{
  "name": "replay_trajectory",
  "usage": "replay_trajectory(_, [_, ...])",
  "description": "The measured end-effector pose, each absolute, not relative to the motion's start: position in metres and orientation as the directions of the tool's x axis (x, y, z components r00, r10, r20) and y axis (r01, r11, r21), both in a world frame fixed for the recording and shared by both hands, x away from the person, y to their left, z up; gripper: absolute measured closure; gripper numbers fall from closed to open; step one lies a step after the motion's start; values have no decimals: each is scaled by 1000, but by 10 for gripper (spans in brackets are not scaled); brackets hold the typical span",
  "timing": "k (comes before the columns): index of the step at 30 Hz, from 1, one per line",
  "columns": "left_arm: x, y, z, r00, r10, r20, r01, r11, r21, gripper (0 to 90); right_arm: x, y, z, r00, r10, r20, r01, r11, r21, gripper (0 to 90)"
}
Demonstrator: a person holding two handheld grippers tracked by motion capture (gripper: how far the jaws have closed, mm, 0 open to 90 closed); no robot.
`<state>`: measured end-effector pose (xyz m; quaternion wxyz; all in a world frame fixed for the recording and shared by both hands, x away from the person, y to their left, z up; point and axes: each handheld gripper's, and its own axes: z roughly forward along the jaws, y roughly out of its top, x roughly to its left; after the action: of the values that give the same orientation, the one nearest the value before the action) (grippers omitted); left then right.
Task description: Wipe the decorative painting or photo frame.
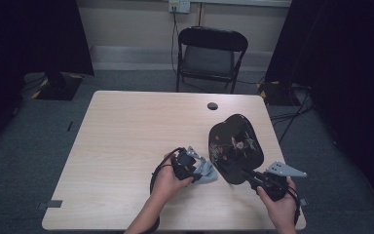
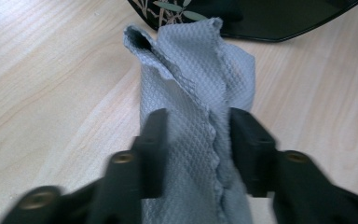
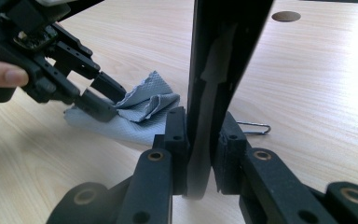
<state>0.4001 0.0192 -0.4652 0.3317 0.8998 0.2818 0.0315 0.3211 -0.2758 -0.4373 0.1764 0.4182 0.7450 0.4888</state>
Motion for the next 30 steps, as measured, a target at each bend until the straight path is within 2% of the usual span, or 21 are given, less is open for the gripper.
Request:
replay_trajectory(5, [397,16,-472,847,513,-136,481,-633,607,465,321,-275,-437,-591,794,145,450,176,875,783])
replay_trajectory(7, [397,15,-472,845,518,-134,484,-634,603,466,321,-276,-438,-590,794,145,452,175,875,784])
replay_trajectory(10, [397,13,-471,864,497,-84,446,-676,586,488,321,-276,-437,-590,795,144,452,177,874,784])
replay_trajectory(15, [390,3,-470,880,474,34,378,-740,556,553,321,-275,-437,-590,795,143,452,178,874,783])
replay_trajectory(18, [387,2,-470,873,487,35,386,-732,561,589,321,-275,-438,-590,795,142,452,178,874,783])
replay_trajectory(19, [387,3,-470,878,476,51,372,-744,555,615,320,-275,-437,-588,796,144,454,178,873,783])
replay_trajectory(22, [387,2,-468,882,467,68,361,-760,540,773,320,-275,-437,-588,796,144,454,178,873,783])
replay_trajectory(23, [388,2,-467,881,469,55,370,-758,537,814,320,-275,-437,-588,796,144,454,178,873,784])
replay_trajectory(27, [392,2,-464,867,499,6,422,-740,524,838,321,-275,-437,-588,796,143,453,178,873,784])
replay_trajectory(30, [394,8,-455,850,523,-61,456,-674,581,841,321,-276,-438,-588,795,149,456,173,873,785])
